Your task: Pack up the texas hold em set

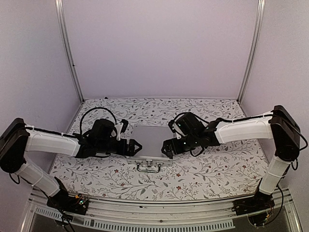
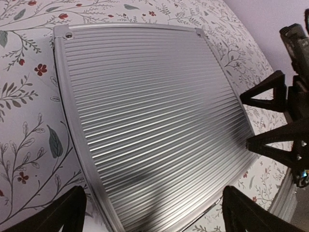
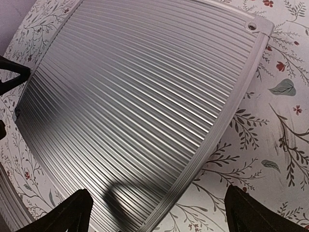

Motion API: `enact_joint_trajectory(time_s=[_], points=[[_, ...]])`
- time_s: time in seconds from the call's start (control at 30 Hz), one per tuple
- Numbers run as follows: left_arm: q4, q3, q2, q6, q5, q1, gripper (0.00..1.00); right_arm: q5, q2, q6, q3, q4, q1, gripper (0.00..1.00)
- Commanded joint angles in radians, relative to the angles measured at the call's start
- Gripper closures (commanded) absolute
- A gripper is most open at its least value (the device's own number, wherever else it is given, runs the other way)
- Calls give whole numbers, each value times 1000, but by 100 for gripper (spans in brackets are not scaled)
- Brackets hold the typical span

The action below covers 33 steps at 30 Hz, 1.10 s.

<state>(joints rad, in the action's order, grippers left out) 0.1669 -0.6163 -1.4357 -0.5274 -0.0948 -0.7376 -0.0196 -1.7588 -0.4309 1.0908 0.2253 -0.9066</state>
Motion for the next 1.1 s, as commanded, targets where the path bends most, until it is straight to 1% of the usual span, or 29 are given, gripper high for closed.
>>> enact_joint_trajectory(time_s=[0.0, 0.13, 0.3, 0.43, 0.53, 0.6, 0.73, 0.77, 0.8, 0.87, 0.97, 1.07], points=[[91, -40, -44, -41, -100, -11, 0, 70, -24, -42, 18, -65, 14, 1], [97, -84, -99, -42, -121, -39, 0, 101, -30, -26, 11, -106, 32, 1], [111, -135, -154, -44, -136, -79, 0, 143, -12, -15, -21, -141, 86, 1], [75, -174, -158, -40, -70, -88, 0, 121, 40, -3, -53, -129, 121, 1], [2, -192, -121, -16, 68, -88, 0, 13, 104, 20, -63, -68, 129, 1], [-70, -203, -82, 27, 197, -88, 0, -75, 143, 37, -66, -19, 130, 1], [-159, -206, 26, 99, 477, -86, 0, -172, 234, 80, -76, 43, 139, 1], [-163, -202, 52, 113, 516, -86, 0, -197, 265, 90, -79, 52, 143, 1], [-202, -198, 80, 125, 586, -85, 0, -223, 284, 109, -82, 57, 146, 1], [-221, -188, 135, 146, 698, -85, 0, -285, 338, 137, -97, 59, 147, 1], [-214, -154, 218, 175, 805, -73, 0, -346, 393, 170, -114, 50, 162, 1], [-192, -137, 283, 201, 796, -36, 0, -361, 444, 182, -129, 43, 199, 1]])
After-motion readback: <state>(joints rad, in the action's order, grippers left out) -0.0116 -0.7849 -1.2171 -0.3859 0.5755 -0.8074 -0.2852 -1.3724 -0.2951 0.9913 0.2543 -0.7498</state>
